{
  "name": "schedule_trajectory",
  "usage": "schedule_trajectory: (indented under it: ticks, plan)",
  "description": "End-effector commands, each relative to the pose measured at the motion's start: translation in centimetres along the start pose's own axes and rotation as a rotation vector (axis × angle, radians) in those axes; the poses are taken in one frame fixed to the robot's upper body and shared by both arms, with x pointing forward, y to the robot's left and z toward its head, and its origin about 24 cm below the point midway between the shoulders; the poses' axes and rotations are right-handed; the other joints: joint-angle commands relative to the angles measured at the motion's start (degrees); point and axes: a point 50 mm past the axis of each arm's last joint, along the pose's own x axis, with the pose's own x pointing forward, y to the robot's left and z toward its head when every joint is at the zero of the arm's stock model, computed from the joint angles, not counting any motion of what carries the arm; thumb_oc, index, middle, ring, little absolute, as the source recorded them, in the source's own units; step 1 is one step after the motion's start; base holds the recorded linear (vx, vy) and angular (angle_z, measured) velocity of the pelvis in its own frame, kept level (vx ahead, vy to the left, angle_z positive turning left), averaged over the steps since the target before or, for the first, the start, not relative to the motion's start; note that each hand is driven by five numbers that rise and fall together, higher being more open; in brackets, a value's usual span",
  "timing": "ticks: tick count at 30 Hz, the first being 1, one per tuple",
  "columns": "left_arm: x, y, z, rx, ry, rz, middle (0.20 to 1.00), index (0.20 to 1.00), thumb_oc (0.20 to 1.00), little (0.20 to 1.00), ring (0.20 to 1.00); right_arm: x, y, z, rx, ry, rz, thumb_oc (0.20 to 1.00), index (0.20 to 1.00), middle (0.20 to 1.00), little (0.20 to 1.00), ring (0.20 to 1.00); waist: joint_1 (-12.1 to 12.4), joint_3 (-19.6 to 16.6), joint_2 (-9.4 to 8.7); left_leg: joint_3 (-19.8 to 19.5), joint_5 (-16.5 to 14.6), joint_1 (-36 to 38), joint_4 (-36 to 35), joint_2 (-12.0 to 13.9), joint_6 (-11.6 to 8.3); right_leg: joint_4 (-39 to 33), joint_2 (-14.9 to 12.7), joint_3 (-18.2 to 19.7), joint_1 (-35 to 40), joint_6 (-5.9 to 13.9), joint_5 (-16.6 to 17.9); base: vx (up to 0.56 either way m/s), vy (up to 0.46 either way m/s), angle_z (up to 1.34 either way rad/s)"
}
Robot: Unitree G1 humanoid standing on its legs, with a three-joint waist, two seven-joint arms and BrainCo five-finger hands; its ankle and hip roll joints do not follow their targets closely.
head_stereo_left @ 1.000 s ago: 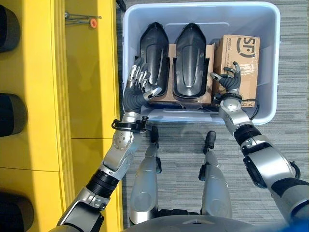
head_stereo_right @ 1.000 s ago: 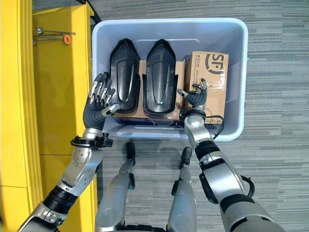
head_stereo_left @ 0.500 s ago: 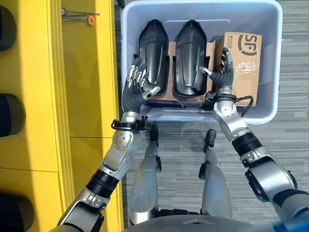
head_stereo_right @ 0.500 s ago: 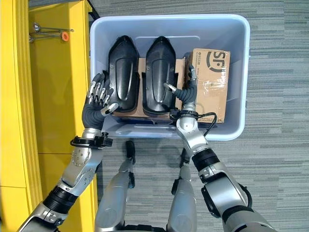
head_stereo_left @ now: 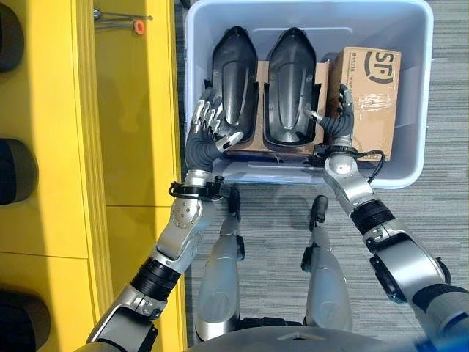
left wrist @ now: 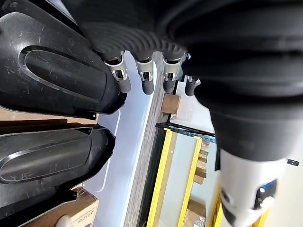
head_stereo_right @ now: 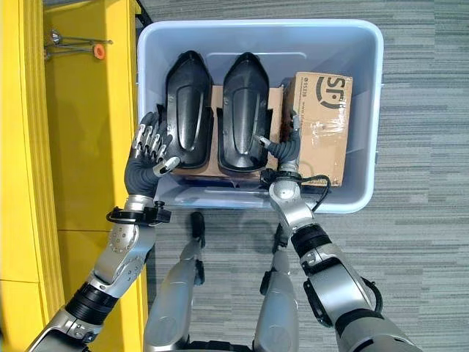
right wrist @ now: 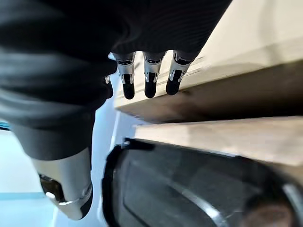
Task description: Move parts from the plastic box to the shelf.
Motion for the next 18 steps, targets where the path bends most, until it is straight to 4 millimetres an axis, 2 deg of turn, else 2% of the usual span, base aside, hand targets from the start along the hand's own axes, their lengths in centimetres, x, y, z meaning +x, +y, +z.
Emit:
schedule_trajectory:
  ticks: [1,9,18]
  plan:
    - [0.0,-0.2,2.4,-0.005,-0.118,-0.053,1.000,1.000,1.000,1.000,1.000,1.7,0.3,2.2,0.045,-0.035,-0.021,1.000,1.000,1.000,1.000,1.000,1.10,0.88,-0.37,-1.86,-1.00,-3.10,2.83,-0.42,0.85,5.29,-2.43,-0.97,1.77,0.48,-5.40,0.00,0.000,0.00]
    - [0.1,-0.4,2.5,-0.006,-0.121,-0.068,1.000,1.000,1.000,1.000,1.000,2.7,0.0,1.5,0.000,0.032,-0.036,1.000,1.000,1.000,1.000,1.000,1.88,1.20,0.20,-1.89,-0.83,-3.44,2.72,-0.62,0.88,5.35,-2.50,-1.17,1.51,0.53,-5.30,0.00,0.000,0.00]
    - [0.2,-0.2,2.5,-0.003,-0.126,-0.055,1.000,1.000,1.000,1.000,1.000,2.5,0.8,2.8,-0.006,-0.044,0.011,1.000,1.000,1.000,1.000,1.000,1.86,1.53,-0.09,-2.09,-0.74,-3.62,2.51,-0.70,0.93,5.32,-2.36,-1.40,1.46,0.59,-5.28,0.00,0.000,0.03]
